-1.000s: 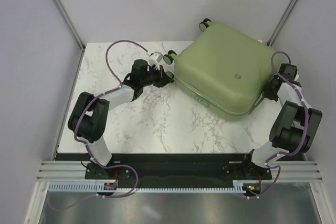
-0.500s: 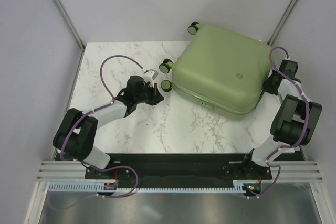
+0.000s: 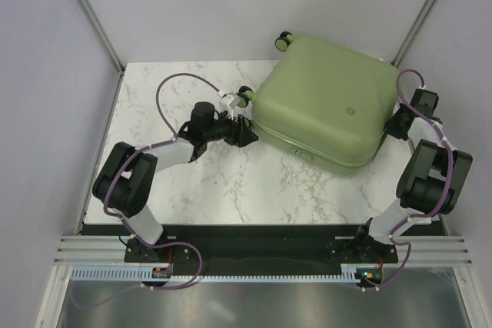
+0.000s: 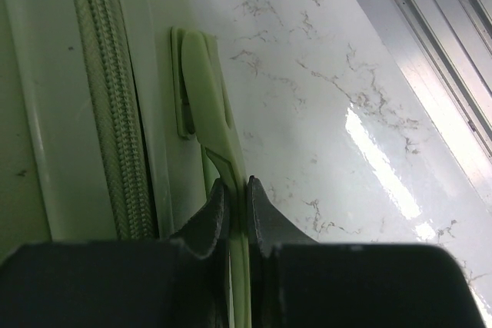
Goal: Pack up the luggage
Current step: Zip the luggage at the center of the board.
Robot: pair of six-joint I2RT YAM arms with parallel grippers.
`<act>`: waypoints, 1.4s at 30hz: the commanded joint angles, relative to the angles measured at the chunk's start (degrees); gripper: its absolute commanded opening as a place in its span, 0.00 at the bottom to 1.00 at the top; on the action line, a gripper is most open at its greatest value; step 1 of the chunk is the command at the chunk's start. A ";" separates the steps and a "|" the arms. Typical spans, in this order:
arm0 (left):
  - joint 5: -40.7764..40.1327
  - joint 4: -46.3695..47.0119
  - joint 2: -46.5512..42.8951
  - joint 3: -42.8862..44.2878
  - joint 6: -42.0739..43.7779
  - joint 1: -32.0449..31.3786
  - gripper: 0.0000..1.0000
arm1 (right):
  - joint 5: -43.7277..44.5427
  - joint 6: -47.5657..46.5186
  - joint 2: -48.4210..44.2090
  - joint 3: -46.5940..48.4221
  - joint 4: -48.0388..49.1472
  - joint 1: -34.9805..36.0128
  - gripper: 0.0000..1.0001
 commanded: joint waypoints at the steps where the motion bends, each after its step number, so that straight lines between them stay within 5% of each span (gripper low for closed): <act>1: 3.26 5.60 2.14 3.05 1.94 -0.01 0.65 | -0.95 3.93 2.83 -2.51 1.94 0.15 0.00; 20: -1.05 16.76 11.37 6.31 2.48 0.07 0.68 | -3.42 1.65 1.69 0.65 -0.79 0.15 0.00; 34: -1.23 19.23 10.76 6.84 -3.77 0.33 0.04 | -3.06 1.12 2.30 0.39 -1.23 0.24 0.00; 42: -7.55 15.89 8.47 4.91 -4.82 1.74 0.02 | -1.57 1.47 1.86 -0.49 -1.40 0.24 0.00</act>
